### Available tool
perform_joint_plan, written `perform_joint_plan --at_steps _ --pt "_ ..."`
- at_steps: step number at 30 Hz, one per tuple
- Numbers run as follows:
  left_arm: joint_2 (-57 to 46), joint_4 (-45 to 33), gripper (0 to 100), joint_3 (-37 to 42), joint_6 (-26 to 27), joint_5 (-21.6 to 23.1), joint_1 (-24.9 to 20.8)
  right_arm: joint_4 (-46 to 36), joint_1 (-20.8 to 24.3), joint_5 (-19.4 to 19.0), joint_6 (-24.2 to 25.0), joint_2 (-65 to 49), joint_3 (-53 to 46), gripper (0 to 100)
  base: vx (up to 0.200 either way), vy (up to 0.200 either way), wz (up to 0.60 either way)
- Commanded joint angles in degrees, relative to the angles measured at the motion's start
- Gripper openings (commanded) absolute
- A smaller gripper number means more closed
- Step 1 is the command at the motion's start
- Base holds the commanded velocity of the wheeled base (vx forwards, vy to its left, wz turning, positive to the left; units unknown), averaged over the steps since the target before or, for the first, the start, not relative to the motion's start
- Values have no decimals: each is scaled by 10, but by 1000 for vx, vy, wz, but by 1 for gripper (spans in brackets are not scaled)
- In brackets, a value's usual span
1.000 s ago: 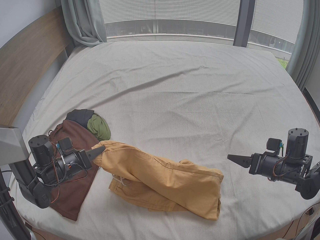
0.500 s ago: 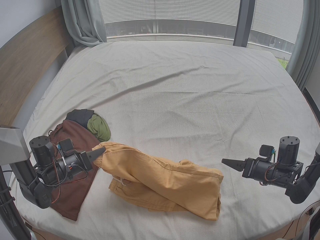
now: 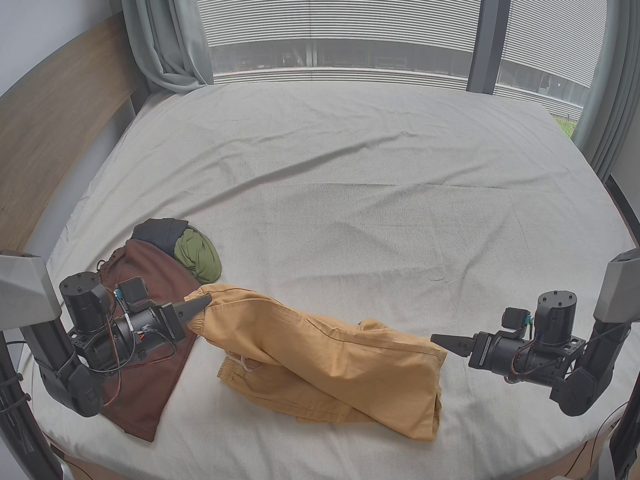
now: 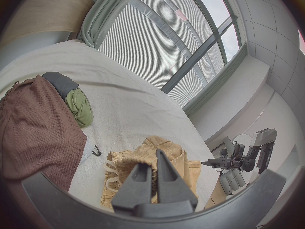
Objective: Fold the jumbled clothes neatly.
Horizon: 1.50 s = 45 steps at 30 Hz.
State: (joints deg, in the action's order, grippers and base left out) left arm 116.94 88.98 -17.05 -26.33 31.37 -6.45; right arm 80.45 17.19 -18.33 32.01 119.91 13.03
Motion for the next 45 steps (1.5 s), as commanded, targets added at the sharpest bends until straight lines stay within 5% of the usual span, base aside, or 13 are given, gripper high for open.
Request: perform_joint_plan --at_steps 1,20,35,45 --pt "0 1 0 -1 0 0 3 20 0 -1 5 58 -4 100 0 0 0" --pt "10 1 0 -9 1 0 8 78 16 -10 63 130 12 100 0 0 0" --pt "21 1 0 -14 1 -1 8 79 32 -71 119 95 4 100 0 0 0" --pt "27 1 0 -18 1 -2 15 79 12 -158 118 7 -47 100 0 0 0"
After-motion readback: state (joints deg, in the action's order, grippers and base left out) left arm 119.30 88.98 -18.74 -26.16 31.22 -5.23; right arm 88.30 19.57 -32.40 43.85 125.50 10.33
